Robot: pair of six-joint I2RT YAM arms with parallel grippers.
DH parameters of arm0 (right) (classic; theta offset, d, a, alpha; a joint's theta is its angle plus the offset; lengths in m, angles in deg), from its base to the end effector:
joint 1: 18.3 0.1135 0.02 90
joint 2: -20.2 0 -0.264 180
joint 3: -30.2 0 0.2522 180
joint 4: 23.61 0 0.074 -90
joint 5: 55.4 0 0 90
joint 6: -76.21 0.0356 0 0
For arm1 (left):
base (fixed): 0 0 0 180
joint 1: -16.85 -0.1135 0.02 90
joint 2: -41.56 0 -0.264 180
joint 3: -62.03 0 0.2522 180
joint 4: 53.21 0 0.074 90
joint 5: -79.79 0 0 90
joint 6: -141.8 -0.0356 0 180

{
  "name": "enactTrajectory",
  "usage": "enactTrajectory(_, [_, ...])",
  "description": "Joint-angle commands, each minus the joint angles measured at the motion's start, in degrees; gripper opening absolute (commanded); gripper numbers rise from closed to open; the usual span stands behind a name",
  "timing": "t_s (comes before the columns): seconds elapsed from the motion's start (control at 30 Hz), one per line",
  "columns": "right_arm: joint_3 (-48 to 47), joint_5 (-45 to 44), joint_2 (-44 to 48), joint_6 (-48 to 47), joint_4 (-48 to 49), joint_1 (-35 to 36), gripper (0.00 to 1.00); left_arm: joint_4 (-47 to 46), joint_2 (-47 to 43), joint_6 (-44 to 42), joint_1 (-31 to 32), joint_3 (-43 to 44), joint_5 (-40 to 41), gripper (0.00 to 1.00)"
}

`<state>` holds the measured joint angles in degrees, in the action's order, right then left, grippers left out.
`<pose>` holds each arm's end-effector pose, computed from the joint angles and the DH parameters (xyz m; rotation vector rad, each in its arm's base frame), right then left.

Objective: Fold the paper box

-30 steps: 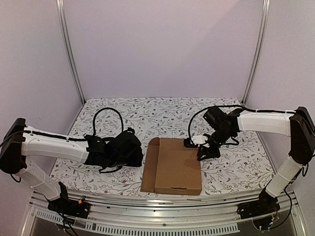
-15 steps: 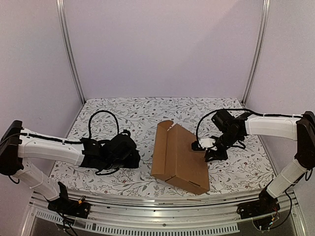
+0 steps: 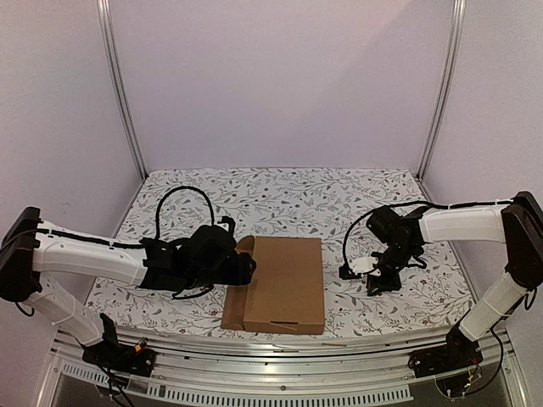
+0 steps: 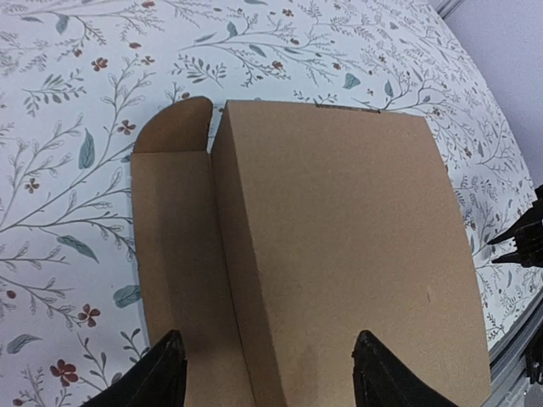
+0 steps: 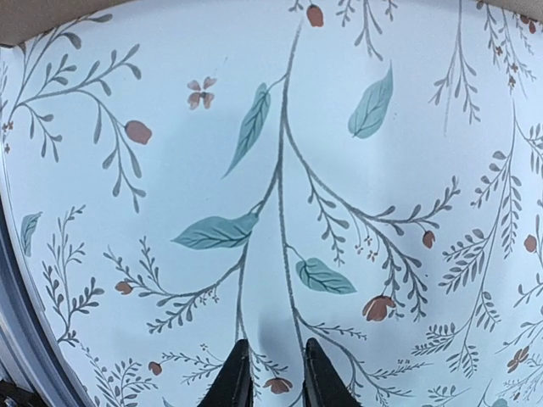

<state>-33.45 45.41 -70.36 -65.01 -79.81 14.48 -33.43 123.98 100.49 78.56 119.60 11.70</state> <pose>0.2154 0.1467 0.1552 -2.0085 2.2052 0.2498 0.1492 -0.2492 0.1940 0.0770 2.3414 -0.5435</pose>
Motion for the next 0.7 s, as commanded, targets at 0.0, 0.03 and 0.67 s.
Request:
enactTrajectory(0.0, [-0.1, 1.4, 3.6, 1.4, -1.1, 0.1, 0.21, 6.9, -0.7, 3.5, 0.5, 0.7, 5.5, 0.68])
enactTrajectory(0.03, [-1.0, 2.6, 5.8, 2.5, -1.6, 0.2, 0.22, 6.6, -1.5, 3.8, 0.2, -0.5, 5.5, 0.69])
enactTrajectory(0.67, [-16.6, 25.1, -8.9, 39.3, 11.7, 7.2, 0.16, -0.6, -17.3, 9.2, -5.7, -15.5, 2.2, 0.7])
